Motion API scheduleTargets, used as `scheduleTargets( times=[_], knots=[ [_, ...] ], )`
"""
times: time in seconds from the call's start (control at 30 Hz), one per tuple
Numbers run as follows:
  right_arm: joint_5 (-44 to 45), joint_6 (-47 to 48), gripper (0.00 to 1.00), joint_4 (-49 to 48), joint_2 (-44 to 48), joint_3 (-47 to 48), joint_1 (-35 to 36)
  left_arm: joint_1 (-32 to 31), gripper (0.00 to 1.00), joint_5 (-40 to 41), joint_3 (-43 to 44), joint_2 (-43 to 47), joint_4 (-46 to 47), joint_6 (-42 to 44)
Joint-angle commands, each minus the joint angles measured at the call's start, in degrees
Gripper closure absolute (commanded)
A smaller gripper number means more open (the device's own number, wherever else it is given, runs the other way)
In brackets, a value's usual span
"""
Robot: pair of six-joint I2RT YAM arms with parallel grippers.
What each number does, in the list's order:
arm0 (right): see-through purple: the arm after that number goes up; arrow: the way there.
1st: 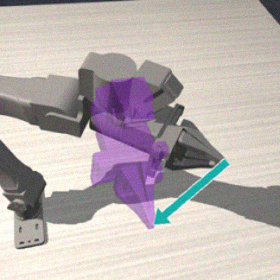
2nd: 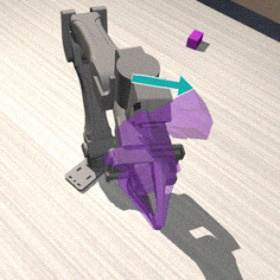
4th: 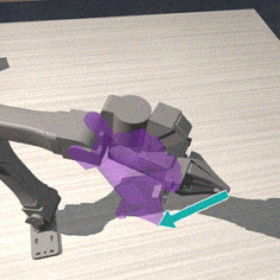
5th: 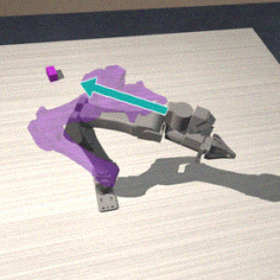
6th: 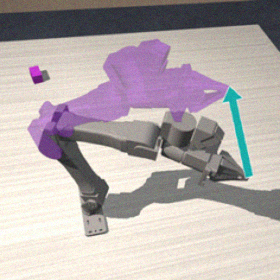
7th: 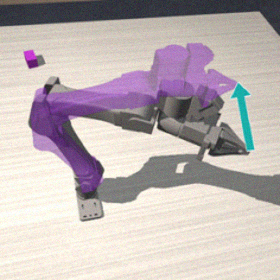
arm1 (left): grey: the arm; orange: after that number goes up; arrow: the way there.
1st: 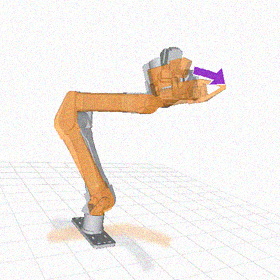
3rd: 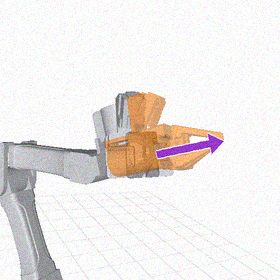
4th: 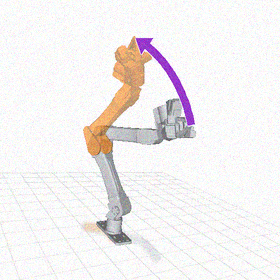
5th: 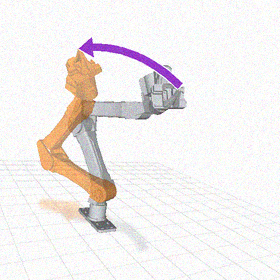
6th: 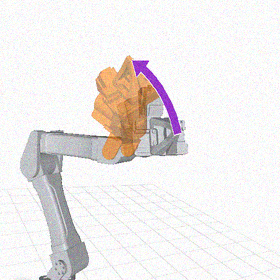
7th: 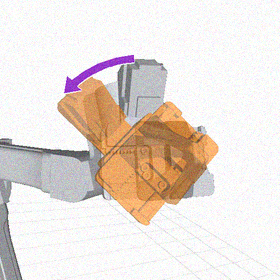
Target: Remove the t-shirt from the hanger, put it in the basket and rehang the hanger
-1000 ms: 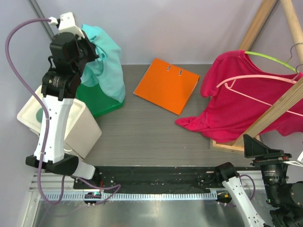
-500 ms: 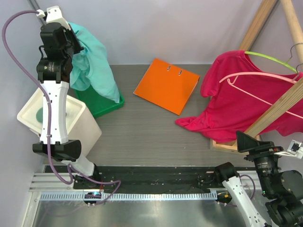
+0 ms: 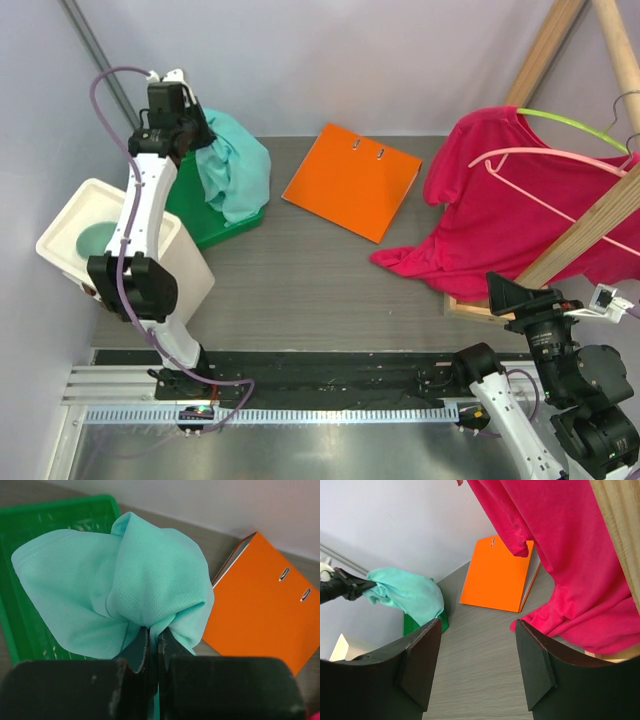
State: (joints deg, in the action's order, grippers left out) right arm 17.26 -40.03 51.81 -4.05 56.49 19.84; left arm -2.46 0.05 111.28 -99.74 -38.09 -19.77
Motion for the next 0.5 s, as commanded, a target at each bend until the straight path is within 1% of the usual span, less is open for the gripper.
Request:
scheduleTargets(
  times=[0.0, 0.07, 0.13, 0.2, 0.27, 0.43, 0.47],
  knots=[
    [-0.47, 0.48, 0.34, -2.86, -0.95, 0.11, 0.38, 1.14, 1.00, -1.90, -5.02, 1.13, 5.12, -6.93],
    [-0.21, 0.83, 0.34, -2.77, -0.96, 0.29, 0.55, 2.19, 1.00, -0.85, -7.21, 1.39, 5.30, -9.05],
    [0.14, 1.18, 0.34, -2.77, -0.87, 0.20, 0.55, 5.00, 1.00, -0.41, -8.10, 1.74, 5.04, -11.51],
    [0.23, 1.36, 0.34, -2.77, -0.78, 0.20, 0.73, 7.11, 1.00, 3.01, -8.63, 2.01, 3.82, -12.31],
    [0.32, 1.53, 0.34, -2.77, -0.87, 0.11, 0.82, 8.34, 1.00, 6.00, -8.80, 2.89, 3.46, -11.52],
    [0.85, 1.71, 0.34, -2.77, -0.96, -0.15, 1.08, 8.61, 1.00, 15.48, -5.38, 4.20, 1.79, -6.96],
    [0.85, 1.71, 0.34, -2.86, -0.96, -0.33, 1.17, 8.61, 1.00, 16.37, -4.94, 4.38, 2.31, -6.60]
  ],
)
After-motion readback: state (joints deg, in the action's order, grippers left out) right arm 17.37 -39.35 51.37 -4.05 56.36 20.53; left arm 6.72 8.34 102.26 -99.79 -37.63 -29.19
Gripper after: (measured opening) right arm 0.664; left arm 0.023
